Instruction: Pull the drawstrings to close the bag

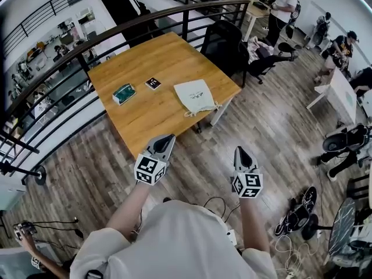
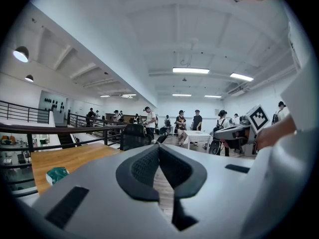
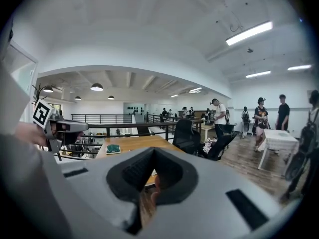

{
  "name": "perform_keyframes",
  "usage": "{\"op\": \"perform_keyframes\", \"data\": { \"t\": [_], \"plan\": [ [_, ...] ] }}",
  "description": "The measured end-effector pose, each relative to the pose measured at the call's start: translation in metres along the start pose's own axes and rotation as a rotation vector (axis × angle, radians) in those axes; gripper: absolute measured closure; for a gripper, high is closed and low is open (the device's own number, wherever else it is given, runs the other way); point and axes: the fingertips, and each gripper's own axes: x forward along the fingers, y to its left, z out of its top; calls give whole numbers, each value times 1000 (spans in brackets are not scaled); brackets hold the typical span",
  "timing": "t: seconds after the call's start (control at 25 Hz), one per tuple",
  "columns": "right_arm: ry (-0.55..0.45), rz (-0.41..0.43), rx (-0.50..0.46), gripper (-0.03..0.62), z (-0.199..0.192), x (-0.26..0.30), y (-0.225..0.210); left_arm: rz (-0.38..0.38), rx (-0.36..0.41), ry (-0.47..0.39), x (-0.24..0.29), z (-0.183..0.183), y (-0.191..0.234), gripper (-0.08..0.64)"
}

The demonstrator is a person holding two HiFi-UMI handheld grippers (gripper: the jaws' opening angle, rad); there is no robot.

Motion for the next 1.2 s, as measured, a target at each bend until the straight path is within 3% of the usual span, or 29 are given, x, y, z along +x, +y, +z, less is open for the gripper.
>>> {"op": "perform_keyframes", "data": {
  "t": [0.28,0.68,0.84,1.2],
  "plan": [
    [23,-28,-17,593,-6,0,12,-40,-14,13,-1,1,0,503],
    [39,-53,6,528,-15,-1,27,-82,-13,63,-8,-14,7,457],
    [47,-70,3,528,-19,1,28,-90,11,97,-5,-24,10,398],
    [86,-54,26,528,-34,27,5,-94,-5,124,25,-37,13,397]
  ]
}}
